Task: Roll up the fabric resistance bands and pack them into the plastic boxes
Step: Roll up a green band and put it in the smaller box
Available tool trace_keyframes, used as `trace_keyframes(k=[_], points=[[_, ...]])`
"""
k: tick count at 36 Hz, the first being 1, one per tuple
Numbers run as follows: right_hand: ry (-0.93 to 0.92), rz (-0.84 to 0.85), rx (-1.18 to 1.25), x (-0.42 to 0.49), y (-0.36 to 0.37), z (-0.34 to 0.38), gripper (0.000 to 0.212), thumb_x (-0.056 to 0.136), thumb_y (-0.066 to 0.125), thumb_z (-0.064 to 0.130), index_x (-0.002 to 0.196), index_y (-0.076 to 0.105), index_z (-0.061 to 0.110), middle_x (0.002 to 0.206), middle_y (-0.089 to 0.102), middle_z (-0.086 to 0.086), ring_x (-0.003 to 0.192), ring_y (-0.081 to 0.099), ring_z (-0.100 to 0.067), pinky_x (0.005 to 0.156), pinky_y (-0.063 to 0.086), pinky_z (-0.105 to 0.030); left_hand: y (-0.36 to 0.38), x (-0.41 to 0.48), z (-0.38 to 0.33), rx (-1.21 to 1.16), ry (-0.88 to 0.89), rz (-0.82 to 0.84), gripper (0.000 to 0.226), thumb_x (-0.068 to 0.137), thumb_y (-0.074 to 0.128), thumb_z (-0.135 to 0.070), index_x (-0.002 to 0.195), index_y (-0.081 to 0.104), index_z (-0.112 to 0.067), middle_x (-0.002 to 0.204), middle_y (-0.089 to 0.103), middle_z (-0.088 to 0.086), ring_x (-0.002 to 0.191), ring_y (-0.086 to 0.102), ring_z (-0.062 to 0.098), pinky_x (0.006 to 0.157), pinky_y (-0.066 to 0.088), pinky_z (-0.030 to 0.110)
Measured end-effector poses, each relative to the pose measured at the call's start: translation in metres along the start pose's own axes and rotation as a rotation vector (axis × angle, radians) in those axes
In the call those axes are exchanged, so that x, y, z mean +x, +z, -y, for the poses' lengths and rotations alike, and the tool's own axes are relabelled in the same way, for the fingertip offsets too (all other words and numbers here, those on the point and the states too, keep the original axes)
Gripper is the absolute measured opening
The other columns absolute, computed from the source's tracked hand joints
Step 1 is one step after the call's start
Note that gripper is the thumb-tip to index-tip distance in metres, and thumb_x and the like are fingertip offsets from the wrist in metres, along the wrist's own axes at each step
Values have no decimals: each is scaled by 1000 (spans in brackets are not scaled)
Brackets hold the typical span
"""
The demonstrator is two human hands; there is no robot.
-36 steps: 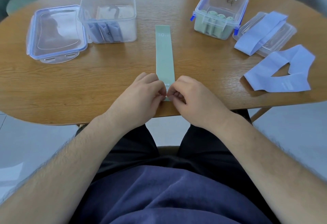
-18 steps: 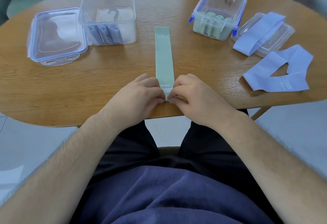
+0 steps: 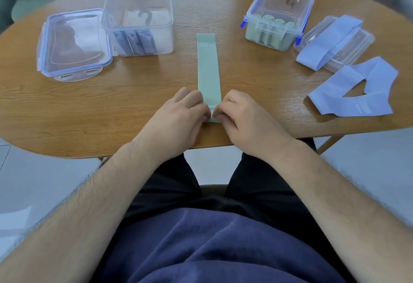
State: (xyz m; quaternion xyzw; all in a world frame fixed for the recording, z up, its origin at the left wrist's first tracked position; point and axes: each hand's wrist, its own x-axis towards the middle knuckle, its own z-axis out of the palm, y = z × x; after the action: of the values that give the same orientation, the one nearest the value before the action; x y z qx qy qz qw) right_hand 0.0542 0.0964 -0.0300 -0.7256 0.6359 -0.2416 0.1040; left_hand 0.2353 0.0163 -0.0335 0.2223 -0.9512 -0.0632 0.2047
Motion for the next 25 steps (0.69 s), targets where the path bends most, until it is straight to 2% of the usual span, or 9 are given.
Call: trace_keyframes(k=[6, 11, 15, 18, 25], points=[[-7, -15, -3, -3, -10, -2, 12, 96, 62, 10, 104, 70, 11, 97, 67, 2, 92, 58, -11, 80, 46, -22, -3, -2, 3, -32, 11, 12, 20, 96, 57, -15, 99, 75, -5, 86, 55, 7, 85, 52, 29, 80, 47, 38], [-37, -3, -3, -2, -13, -9, 9, 90, 73, 14, 98, 75, 14, 96, 68, 6, 90, 55, -8, 83, 44, -20, -6, -2, 5, -29, 11, 16, 14, 95, 66, -13, 105, 72, -6, 91, 63, 6, 88, 56, 28, 83, 49, 40], [-28, -48, -15, 1, -8, -10, 8, 93, 68, 11, 97, 76, 12, 95, 64, 3, 91, 52, -8, 82, 39, -11, -5, -1, 5, -25, 14, -19, 16, 99, 57, -17, 95, 69, -7, 88, 62, 6, 86, 55, 29, 80, 48, 41], [-1, -66, -6, 1, -6, -9, 10, 96, 66, 12, 100, 76, 10, 95, 58, 1, 87, 47, -5, 79, 34, -3, -3, 0, 5, -21, -4, -39, 20, 100, 56, -17, 96, 71, -5, 95, 61, 9, 87, 54, 30, 82, 47, 40], [113, -56, 92, 4, -4, -7, 16, 99, 59, 15, 108, 72, 18, 95, 56, 11, 82, 51, 5, 74, 37, -6, 1, 1, 2, -5, -57, -67, 16, 100, 57, -13, 102, 71, -5, 90, 58, 10, 86, 56, 31, 82, 49, 41]])
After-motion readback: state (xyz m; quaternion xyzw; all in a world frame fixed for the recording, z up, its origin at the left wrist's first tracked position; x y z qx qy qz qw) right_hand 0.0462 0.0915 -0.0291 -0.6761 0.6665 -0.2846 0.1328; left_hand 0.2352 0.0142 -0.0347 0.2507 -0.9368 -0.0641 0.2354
